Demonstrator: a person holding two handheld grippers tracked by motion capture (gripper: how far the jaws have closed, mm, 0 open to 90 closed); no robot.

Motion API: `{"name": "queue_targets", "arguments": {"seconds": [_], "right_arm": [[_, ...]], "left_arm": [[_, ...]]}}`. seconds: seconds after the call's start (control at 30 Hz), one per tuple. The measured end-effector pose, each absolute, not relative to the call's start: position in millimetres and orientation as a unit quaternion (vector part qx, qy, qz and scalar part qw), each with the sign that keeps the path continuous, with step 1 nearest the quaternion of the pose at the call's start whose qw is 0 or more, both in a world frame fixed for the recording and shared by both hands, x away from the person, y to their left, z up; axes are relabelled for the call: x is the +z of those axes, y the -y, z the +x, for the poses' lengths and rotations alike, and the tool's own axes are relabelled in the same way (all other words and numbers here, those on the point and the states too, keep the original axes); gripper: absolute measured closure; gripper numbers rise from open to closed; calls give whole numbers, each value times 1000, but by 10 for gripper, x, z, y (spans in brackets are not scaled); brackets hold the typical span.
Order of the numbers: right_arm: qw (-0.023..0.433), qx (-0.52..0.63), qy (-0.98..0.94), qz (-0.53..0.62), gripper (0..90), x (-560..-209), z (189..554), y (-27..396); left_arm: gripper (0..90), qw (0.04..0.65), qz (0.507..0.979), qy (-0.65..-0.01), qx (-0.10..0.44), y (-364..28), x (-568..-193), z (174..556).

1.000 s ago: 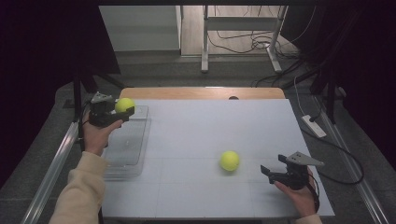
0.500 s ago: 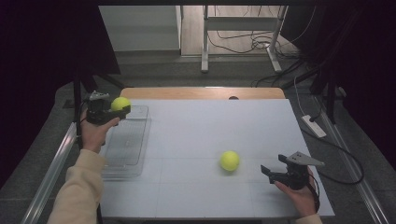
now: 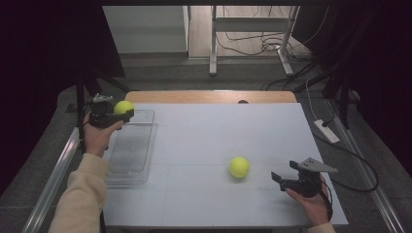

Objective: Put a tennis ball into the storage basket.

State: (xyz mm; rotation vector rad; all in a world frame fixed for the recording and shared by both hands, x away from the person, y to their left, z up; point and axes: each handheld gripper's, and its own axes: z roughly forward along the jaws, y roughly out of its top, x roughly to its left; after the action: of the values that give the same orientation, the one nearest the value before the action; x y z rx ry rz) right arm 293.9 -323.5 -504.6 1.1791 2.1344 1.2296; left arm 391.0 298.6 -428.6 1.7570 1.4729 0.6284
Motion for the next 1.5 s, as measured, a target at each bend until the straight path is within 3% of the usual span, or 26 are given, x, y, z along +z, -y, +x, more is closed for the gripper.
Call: {"name": "queue_targets", "arguments": {"seconds": [1.5], "right_arm": [[203,438,-767,423,112,-5060,2945,3245]], "left_arm": [[272,291,718,-594,216,-2999,-4587,4184]]}}
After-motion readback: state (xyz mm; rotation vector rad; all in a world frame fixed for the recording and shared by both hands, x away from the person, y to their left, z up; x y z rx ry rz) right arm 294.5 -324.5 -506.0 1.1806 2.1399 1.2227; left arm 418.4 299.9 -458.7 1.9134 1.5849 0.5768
